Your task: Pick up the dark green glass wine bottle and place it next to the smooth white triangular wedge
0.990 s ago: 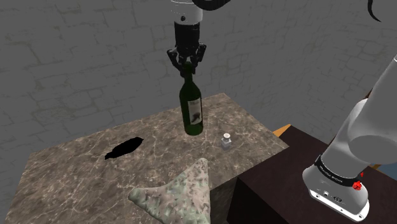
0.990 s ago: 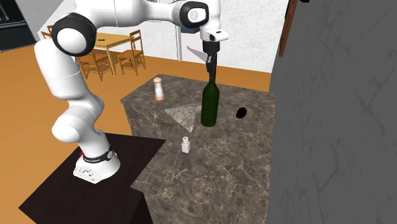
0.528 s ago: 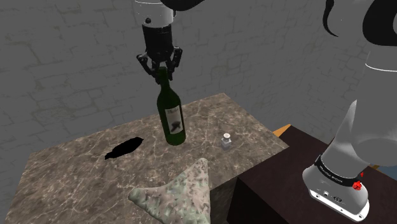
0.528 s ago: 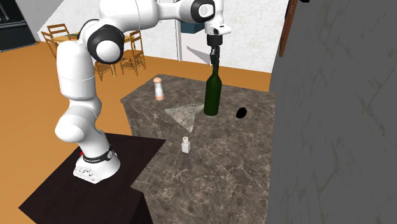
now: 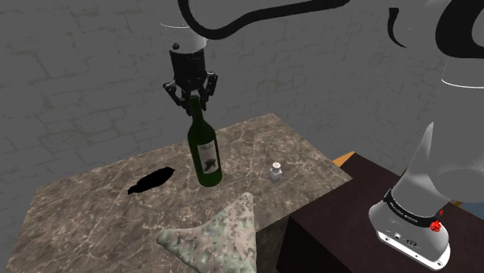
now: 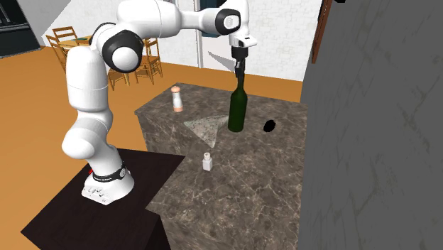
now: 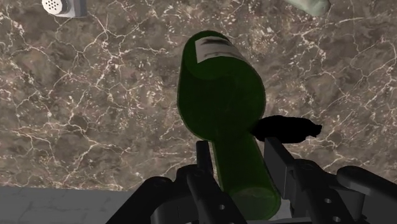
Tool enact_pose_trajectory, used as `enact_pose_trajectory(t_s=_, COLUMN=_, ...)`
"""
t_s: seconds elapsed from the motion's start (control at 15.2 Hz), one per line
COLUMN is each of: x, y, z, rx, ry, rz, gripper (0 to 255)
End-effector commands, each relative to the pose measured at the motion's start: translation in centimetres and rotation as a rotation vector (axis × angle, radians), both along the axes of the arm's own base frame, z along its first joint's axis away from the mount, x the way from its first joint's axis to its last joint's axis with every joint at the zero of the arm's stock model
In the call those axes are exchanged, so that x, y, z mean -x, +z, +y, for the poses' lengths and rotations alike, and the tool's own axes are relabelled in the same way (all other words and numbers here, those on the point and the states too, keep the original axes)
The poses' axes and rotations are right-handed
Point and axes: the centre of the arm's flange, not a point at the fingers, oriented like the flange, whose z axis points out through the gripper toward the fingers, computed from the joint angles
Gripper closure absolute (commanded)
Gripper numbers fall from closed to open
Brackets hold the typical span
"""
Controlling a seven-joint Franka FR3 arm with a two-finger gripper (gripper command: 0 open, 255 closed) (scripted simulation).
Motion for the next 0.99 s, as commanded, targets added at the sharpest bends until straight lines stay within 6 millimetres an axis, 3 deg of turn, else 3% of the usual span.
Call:
enact_pose_trajectory(t_s=0.0, x=0.0, y=-1.0, z=0.1, rx=-0.001, ry=0.0, rz=-0.001, gripper=255)
enact_pose_trajectory(t_s=0.92, x=0.0, y=-8.8, z=0.1, rx=-0.001, ry=0.0, rz=-0.001, gripper=255)
